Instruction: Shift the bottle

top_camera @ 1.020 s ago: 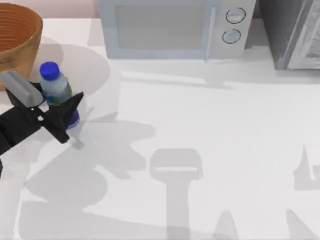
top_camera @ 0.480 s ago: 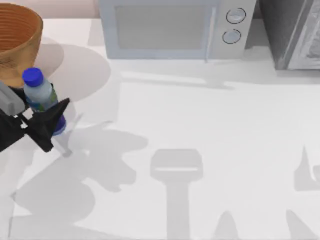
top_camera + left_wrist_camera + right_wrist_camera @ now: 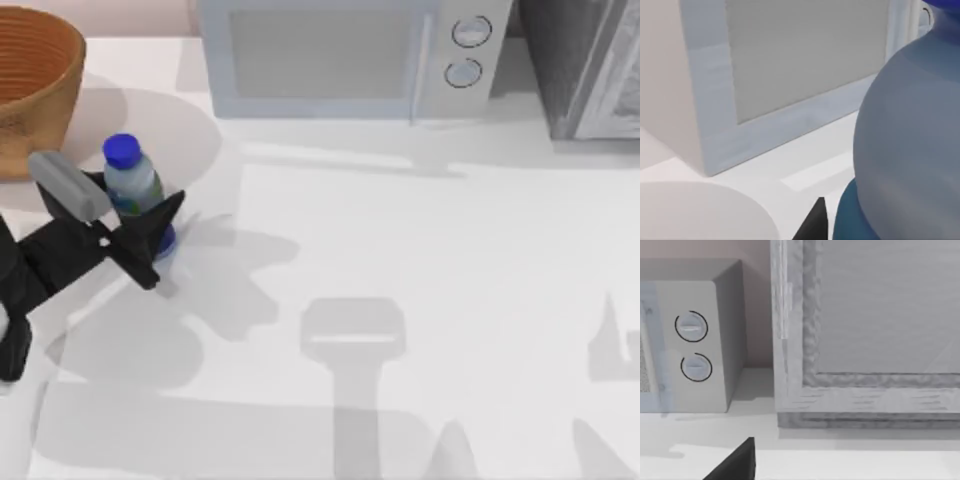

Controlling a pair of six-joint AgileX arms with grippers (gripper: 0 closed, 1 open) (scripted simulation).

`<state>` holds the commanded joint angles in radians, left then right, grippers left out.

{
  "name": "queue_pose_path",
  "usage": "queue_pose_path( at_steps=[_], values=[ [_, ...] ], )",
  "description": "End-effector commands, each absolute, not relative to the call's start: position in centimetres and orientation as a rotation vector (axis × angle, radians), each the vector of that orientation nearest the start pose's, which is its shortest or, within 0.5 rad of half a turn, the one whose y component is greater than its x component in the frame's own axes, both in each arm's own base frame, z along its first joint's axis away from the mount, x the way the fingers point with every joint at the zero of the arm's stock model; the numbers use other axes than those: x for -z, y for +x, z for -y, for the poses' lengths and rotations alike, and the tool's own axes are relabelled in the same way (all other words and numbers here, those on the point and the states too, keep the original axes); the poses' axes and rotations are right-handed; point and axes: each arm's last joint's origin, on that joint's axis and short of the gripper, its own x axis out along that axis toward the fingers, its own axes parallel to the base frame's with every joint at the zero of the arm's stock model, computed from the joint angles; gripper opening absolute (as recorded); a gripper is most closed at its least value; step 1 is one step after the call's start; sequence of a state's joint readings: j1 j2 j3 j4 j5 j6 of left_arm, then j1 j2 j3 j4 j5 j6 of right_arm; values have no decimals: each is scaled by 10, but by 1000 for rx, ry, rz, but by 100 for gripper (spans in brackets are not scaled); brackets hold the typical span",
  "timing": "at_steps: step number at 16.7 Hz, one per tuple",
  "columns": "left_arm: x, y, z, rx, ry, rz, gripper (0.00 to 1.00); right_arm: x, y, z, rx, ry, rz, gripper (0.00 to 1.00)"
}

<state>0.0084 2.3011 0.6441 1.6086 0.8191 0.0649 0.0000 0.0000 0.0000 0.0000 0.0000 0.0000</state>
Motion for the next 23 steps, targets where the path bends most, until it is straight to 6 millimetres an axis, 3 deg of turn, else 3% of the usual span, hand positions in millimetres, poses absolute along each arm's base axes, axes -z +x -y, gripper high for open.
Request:
queue_pose_path(
  at_steps=[4,17,23],
  values=[
    [-41,330,19,785,31,-14,0,-160,106,1,0,0,0,100],
    [-41,330,19,785,31,-14,98,-160,106,1,0,0,0,100],
    [-41,330,19,785,31,-14,100,-160,106,1,0,0,0,100]
  ],
)
